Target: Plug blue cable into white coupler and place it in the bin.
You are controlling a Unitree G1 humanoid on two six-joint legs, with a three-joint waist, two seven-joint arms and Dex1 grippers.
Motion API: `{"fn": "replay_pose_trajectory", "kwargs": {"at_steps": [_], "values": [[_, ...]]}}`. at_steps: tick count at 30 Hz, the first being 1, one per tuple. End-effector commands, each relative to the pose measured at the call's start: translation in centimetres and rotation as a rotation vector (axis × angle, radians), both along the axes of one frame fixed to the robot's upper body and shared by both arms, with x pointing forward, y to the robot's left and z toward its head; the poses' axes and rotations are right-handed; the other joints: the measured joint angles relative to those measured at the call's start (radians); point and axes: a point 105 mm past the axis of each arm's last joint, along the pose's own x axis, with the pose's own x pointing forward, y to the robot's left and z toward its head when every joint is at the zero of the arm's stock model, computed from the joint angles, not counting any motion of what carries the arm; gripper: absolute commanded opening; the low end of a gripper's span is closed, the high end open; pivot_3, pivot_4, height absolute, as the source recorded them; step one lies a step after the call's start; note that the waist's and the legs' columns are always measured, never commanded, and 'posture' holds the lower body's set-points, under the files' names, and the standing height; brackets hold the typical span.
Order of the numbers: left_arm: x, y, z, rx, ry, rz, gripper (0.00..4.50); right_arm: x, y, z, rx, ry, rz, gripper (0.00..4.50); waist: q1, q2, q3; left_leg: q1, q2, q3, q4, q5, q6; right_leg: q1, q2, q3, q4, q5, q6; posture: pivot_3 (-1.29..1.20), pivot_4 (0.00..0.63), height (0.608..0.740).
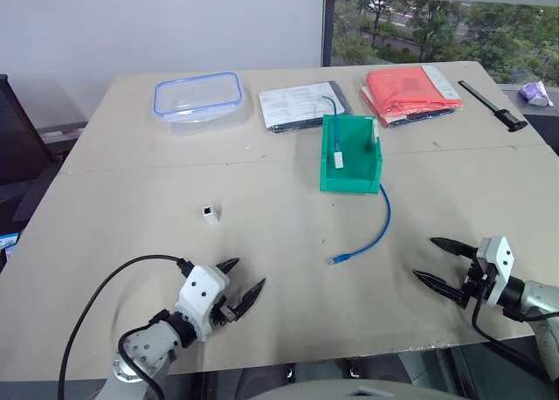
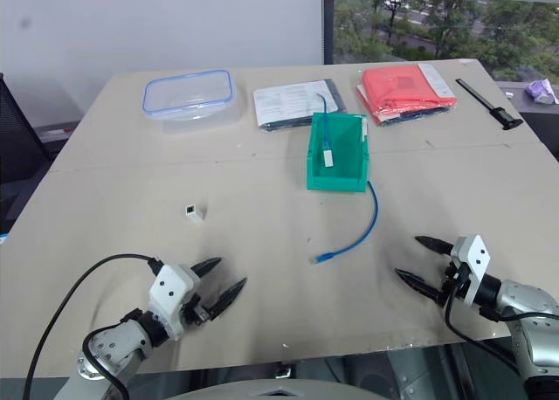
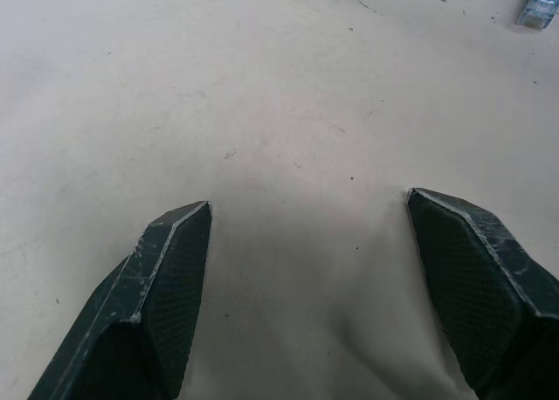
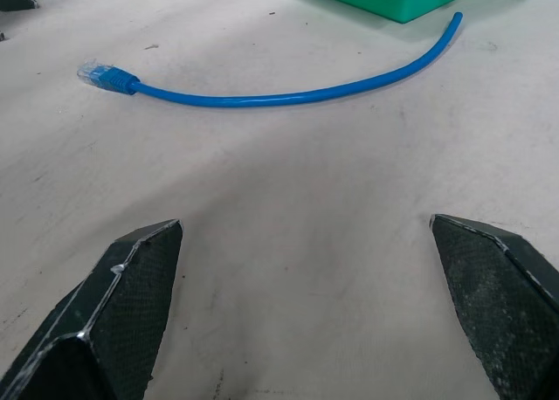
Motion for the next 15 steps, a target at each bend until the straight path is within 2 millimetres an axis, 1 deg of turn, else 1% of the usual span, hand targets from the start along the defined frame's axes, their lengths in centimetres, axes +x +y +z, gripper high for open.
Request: {"fn": "replay_pose_trajectory", "kwargs": {"at_steps": [1,15], "values": [[-0.57,0.71,-1.09,0.012,0.079,0.0,3.68,-0.04,-0.02,0.85,-0.02,-0.037,0.022,4.48,0.0,0.0,0.0,0.0,0.0,0.0,0.0,0.0,0.0,0.0,0.0,0.0,0.0,0.0,0.0,0.0,0.15,0.737],[-0.39,0.45,-1.06,-0.004,0.091,-0.028,3.68,0.21,0.15,1.55,-0.044,-0.059,0.047,4.48,0.001,0.0,0.001,0.0,0.0,0.0,0.0,0.0,0.0,0.0,0.0,0.0,0.0,0.0,0.0,0.0,0.15,0.737]]}}
